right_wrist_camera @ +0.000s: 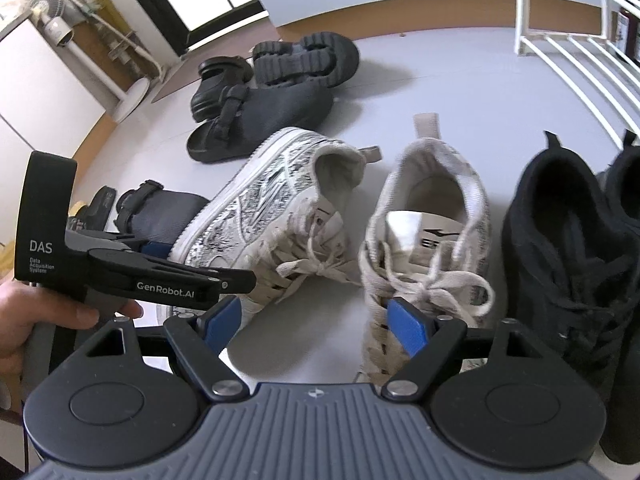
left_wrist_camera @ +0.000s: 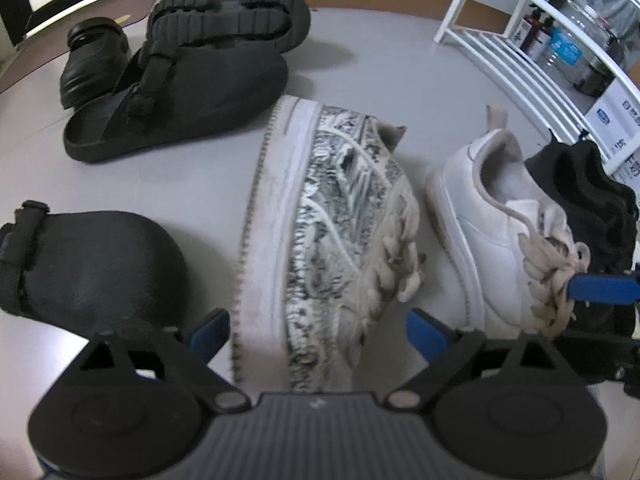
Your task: Organize scattered shoes
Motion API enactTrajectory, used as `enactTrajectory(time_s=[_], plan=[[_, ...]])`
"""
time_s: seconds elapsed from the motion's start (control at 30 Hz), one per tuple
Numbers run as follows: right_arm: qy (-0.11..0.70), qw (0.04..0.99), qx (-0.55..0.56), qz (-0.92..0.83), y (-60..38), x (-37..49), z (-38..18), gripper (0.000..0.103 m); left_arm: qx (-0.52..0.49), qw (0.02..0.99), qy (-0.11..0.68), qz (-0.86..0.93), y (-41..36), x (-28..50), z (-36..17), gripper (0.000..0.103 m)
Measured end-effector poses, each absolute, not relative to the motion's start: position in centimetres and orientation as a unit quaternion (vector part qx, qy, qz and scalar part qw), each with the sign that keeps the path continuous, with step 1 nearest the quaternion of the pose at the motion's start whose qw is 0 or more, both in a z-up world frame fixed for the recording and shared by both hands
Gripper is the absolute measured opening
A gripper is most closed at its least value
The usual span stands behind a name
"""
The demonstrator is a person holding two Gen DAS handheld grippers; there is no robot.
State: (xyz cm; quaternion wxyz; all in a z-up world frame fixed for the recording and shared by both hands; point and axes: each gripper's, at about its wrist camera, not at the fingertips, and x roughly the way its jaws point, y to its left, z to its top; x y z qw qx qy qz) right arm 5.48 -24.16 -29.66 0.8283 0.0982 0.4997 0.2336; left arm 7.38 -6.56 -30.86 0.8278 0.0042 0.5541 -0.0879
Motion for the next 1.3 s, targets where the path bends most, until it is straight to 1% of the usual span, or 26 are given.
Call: enactTrajectory(time_s=[0.03,0.1,0.13,0.47,0.53,0.6,0.67,0.77,0.87,0.93,0.97,1.0,1.1,1.3], plan=[[0.500,0.828,0.098,0.237,-23.9,5.5,-29.7,0.084,0.002,0.828,0.554,-0.086,-5.4,8.5,-32.1,0.096],[0.499,0.827,0.098,0.240,-23.6,5.7,-29.7,0.084,-0.010,0.831,0.551,-0.082,-4.5,8.7,-31.8,0.096],[0.499,0.827,0.099,0.241,-23.5,5.7,-29.7,0.084,-0.012,0.832,0.549,-0.081,-3.5,9.1,-32.9,0.096],[0.496,0.828,0.111,0.238,-22.8,6.4,-29.8,0.084,-0.054,0.857,0.508,-0.070,-2.2,9.1,-30.4,0.095],[0.497,0.827,0.111,0.240,-22.5,6.5,-30.0,0.084,-0.058,0.862,0.498,-0.071,-2.1,9.5,-30.3,0.091],[0.500,0.825,0.113,0.239,-22.2,6.7,-30.4,0.077,-0.068,0.865,0.491,-0.082,-1.9,9.7,-30.3,0.082],[0.504,0.822,0.119,0.238,-22.0,7.0,-30.7,0.075,-0.079,0.861,0.494,-0.089,-1.7,10.0,-30.5,0.076],[0.509,0.818,0.126,0.237,-21.7,7.3,-31.2,0.068,-0.082,0.857,0.499,-0.095,-1.5,10.2,-30.8,0.065],[0.516,0.813,0.133,0.234,-21.2,7.7,-31.7,0.068,-0.079,0.857,0.499,-0.103,-1.1,10.4,-31.3,0.060],[0.522,0.808,0.144,0.233,-20.9,7.9,-32.2,0.068,-0.077,0.856,0.499,-0.107,-1.0,10.4,-31.6,0.055],[0.525,0.805,0.149,0.232,-20.6,8.1,-32.5,0.067,-0.078,0.854,0.504,-0.109,-0.9,10.4,-31.9,0.050],[0.528,0.803,0.152,0.232,-20.4,8.3,-32.8,0.066,-0.081,0.850,0.509,-0.110,-0.7,10.5,-32.2,0.046],[0.535,0.798,0.156,0.230,-19.7,8.6,-33.4,0.061,-0.080,0.849,0.511,-0.111,-0.4,10.5,-32.6,0.041],[0.540,0.791,0.180,0.227,-19.1,9.6,-33.9,0.061,-0.090,0.849,0.509,-0.109,0.4,10.0,-32.3,0.041]])
